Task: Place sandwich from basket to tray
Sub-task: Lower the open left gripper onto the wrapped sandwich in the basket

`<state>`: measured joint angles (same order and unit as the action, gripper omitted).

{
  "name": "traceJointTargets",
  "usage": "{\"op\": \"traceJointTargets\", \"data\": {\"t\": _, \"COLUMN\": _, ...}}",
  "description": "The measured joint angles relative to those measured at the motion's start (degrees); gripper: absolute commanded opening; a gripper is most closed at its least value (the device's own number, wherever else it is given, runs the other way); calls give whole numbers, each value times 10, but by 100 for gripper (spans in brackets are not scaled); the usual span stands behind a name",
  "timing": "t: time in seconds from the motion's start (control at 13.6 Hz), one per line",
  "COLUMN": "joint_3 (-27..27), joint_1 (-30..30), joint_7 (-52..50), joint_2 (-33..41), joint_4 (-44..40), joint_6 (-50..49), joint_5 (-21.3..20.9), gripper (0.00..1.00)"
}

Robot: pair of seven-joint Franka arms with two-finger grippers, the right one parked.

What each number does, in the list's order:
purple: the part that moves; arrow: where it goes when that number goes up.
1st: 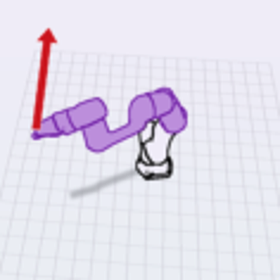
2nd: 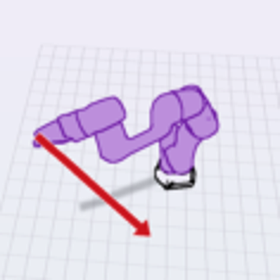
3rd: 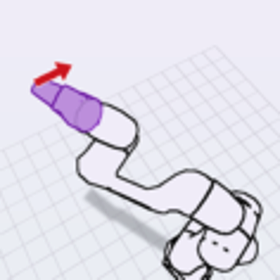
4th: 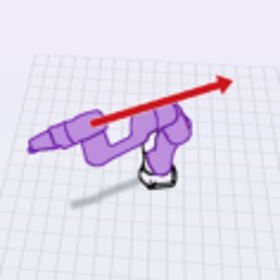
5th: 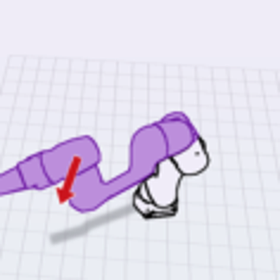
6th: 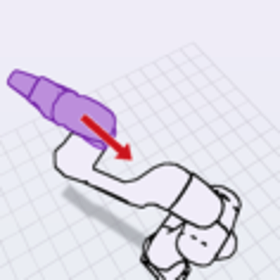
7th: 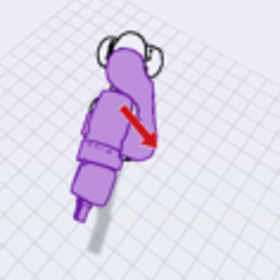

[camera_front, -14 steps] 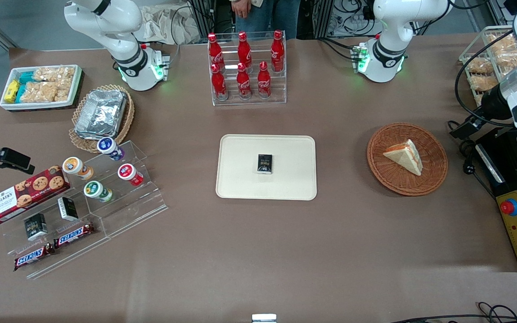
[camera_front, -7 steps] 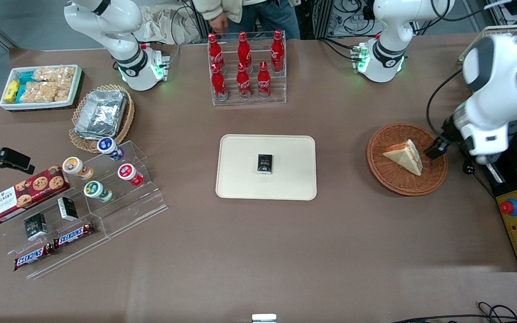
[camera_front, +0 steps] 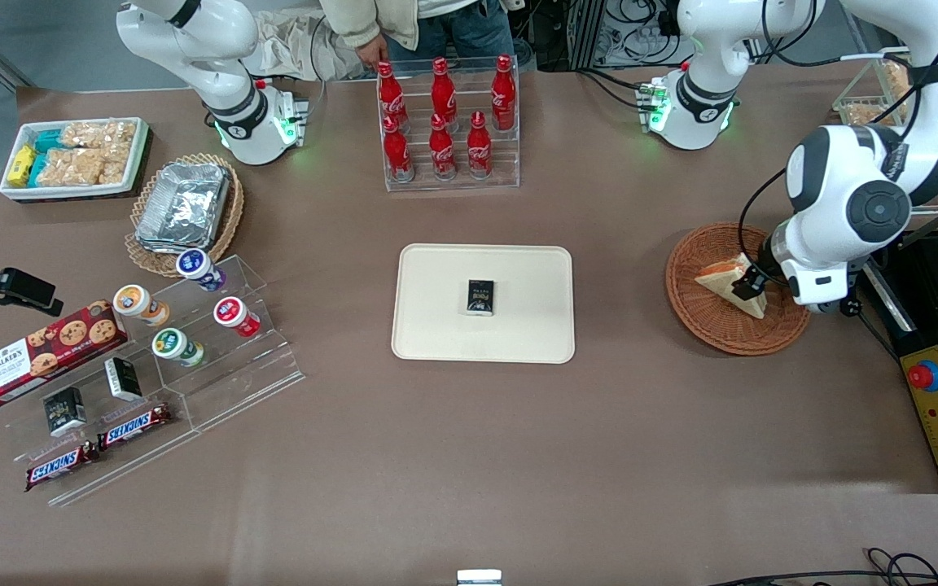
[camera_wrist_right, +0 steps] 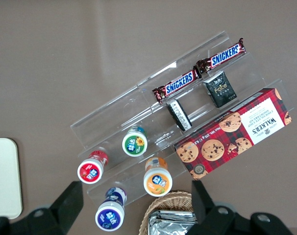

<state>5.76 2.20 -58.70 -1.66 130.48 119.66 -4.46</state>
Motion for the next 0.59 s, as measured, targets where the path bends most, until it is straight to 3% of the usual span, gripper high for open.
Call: {"op": "traceJointTargets", "data": {"t": 0.59, "joint_3": -2, "joint_1": 3, "joint_7": -1, "joint_2": 0, "joint_4": 106, "joint_6": 119, "joint_5": -2, "gripper": 100}}
